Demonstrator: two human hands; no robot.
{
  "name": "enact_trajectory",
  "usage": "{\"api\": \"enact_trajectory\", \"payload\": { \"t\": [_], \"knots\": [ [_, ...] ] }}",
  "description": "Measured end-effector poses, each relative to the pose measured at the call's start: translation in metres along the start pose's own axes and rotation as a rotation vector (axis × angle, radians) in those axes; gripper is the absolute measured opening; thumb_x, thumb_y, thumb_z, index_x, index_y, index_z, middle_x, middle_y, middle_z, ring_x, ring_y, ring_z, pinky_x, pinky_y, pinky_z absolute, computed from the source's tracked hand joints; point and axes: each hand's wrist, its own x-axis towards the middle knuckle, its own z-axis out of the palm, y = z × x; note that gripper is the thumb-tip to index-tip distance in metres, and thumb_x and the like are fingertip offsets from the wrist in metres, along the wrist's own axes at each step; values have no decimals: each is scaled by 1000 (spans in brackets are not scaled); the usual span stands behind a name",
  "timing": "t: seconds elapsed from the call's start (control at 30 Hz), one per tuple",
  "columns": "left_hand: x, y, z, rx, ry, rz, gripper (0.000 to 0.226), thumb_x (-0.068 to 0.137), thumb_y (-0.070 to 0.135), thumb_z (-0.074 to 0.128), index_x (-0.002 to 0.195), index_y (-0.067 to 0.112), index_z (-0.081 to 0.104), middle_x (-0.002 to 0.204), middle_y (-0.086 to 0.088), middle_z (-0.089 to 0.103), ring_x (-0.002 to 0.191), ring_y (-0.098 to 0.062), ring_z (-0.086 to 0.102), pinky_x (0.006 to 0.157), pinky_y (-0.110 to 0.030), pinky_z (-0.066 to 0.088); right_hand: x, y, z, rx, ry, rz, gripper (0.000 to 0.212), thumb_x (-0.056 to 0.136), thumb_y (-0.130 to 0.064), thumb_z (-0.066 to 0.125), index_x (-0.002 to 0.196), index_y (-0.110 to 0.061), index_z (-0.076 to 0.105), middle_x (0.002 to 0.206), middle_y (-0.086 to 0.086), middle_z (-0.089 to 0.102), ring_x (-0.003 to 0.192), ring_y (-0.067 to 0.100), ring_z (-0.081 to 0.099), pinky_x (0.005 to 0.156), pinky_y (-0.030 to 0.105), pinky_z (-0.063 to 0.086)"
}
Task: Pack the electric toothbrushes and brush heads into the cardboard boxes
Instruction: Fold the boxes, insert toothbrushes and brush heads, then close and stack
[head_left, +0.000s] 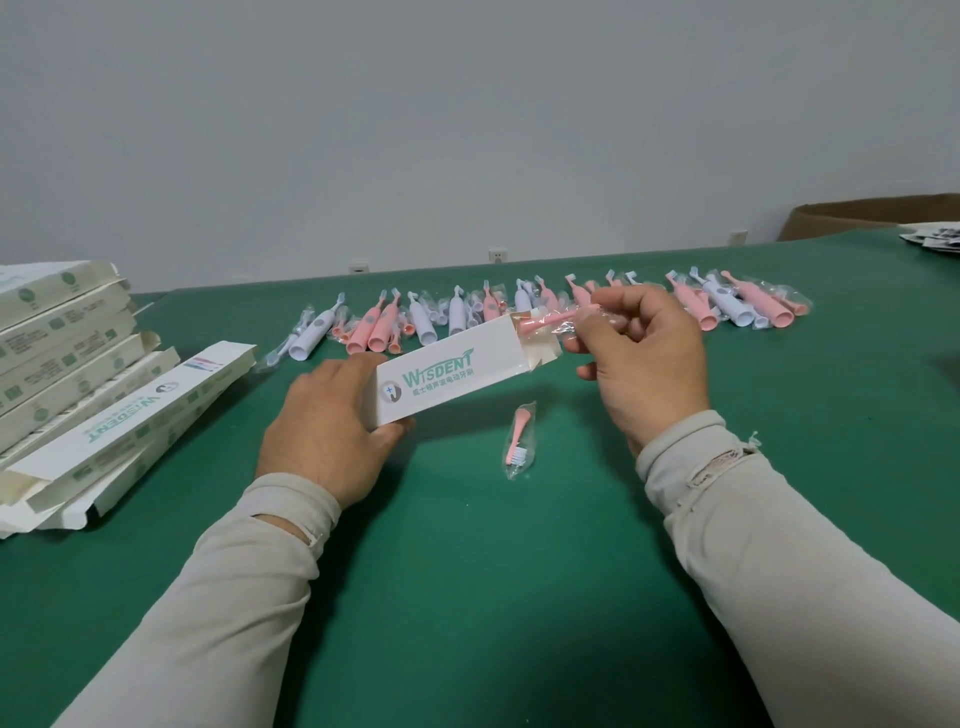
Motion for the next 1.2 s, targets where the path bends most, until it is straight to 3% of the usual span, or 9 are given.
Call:
{"api": "enact_trajectory", "payload": {
  "t": [0.2,0.3,0.5,0.6,0.7,0.77,0.83,0.97,1.2],
  "knots": [
    [0,2,1,-11,-9,25,55,82,43,74,130,36,47,122,5,57,112,-23,49,85,-48,50,-6,4,8,-103,-66,-21,17,85,-15,77,86,-18,61,69,7,71,62,16,68,57,27,55],
    [-1,2,2,-15,-5,33,57,82,43,74,131,35,46,123,5,57,114,-23,49,86,-48,50,-9,8,10,-197,-92,-59,11,85,-22,78,78,-19,71,72,-2,72,65,9,62,65,23,53],
    [-1,3,3,-42,-3,50,58,81,42,75,132,34,48,123,6,57,114,-23,48,88,-49,50,-16,2,15,-348,-299,-18,40,96,-58,45,69,-49,74,144,-6,51,136,11,41,117,36,28],
    [-2,3,5,-54,-20,72,54,80,39,76,128,37,50,120,8,57,113,-23,48,88,-47,48,-21,0,19,-362,-530,58,33,92,-74,29,77,-78,58,159,-9,35,147,11,28,122,41,18],
    [1,-3,4,2,20,5,54,80,40,75,127,36,50,120,4,58,111,-26,50,83,-50,51,-11,8,10,-196,-256,103,53,90,-68,37,98,-33,76,116,-26,66,108,-8,56,101,19,37],
    [3,-8,1,21,55,-67,55,80,42,74,130,34,51,120,2,60,111,-28,52,81,-50,52,-1,13,0,-317,-39,72,34,94,-45,52,85,-19,71,84,-15,66,78,6,60,79,27,43],
    [5,-11,0,33,65,-115,57,80,43,74,131,34,50,121,2,59,114,-29,51,81,-49,52,1,17,-7,-599,-155,105,23,93,-37,62,78,-20,64,78,-9,64,76,16,61,76,31,48],
    [5,-11,2,47,51,-128,54,81,43,73,128,33,50,119,1,59,111,-29,51,77,-46,49,-17,18,11,-1050,-541,192,48,79,-69,61,72,-22,56,71,-6,65,68,18,61,66,31,51],
    [4,-10,1,62,39,-143,46,82,44,72,120,31,50,116,1,58,108,-29,51,74,-44,47,-9,10,5,-1244,-547,207,29,88,-45,60,79,-17,60,76,0,63,70,21,59,68,31,49]
  ]
}}
